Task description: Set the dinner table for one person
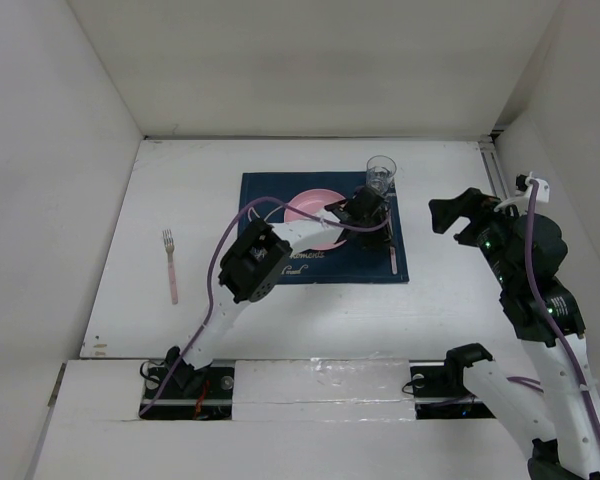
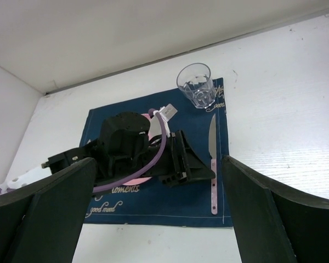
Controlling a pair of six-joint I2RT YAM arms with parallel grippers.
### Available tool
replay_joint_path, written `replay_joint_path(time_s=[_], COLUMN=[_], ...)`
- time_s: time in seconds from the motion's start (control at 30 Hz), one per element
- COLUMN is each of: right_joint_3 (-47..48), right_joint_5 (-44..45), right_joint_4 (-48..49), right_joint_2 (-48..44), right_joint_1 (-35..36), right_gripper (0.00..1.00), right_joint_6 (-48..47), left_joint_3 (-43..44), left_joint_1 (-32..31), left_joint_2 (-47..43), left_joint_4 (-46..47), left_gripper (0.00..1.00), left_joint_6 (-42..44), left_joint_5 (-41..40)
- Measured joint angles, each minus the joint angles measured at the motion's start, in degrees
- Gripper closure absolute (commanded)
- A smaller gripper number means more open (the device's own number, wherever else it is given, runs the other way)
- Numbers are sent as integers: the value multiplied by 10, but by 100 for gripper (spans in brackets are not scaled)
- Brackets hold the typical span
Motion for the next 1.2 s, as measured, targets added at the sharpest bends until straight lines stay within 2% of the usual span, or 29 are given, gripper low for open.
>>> replay_joint_path(time_s=[0.1, 0.17, 0.2, 0.27, 0.3, 0.53, 0.63, 0.7, 0.77, 0.83, 0.9, 0.97, 1.07, 1.2], right_joint_3=[0, 0, 0, 0, 0, -2, -28, -63, -99, -129, -147, -159, -161, -162], right_joint_5=[-2, -3, -5, -8, -10, -11, -26, -52, -86, -118, -143, -159, -178, -202], right_joint_4=[0, 0, 0, 0, 0, 3, 29, 54, 78, 99, 114, 129, 143, 164], right_joint_2=[0, 0, 0, 0, -2, -11, -17, -19, -10, 6, 29, 49, 69, 85], right_joint_1=[0, 0, 0, 0, 0, 0, 0, 0, 0, 0, 0, 0, -1, -14], right_gripper=[0, 0, 0, 0, 0, 0, 0, 0, 0, 0, 0, 0, 0, 0], right_joint_6=[0, 0, 0, -3, -5, -20, -24, -24, -21, -17, -15, -14, -12, -13], left_joint_3=[-28, -45, -52, -67, -74, -80, -120, -165, -235, -311, -376, -427, -461, -469], left_joint_1=[0, -1, -1, -3, -4, -5, 39, 101, 202, 330, 451, 539, 608, 617], left_joint_2=[-25, -46, -58, -88, -106, -263, -368, -441, -519, -584, -629, -655, -651, -589], left_joint_4=[-3, -5, -5, -8, -13, -115, -171, -204, -233, -251, -273, -286, -303, -303], left_gripper=[63, 55, 43, 26, 0, 0, 0, 0, 0, 0, 0, 0, 0, 0], left_joint_6=[0, 0, 0, 3, 5, 31, 30, 26, 21, 25, 40, 69, 114, 167], left_joint_5=[0, -4, -10, -26, -40, -208, -283, -314, -336, -346, -350, -337, -308, -261])
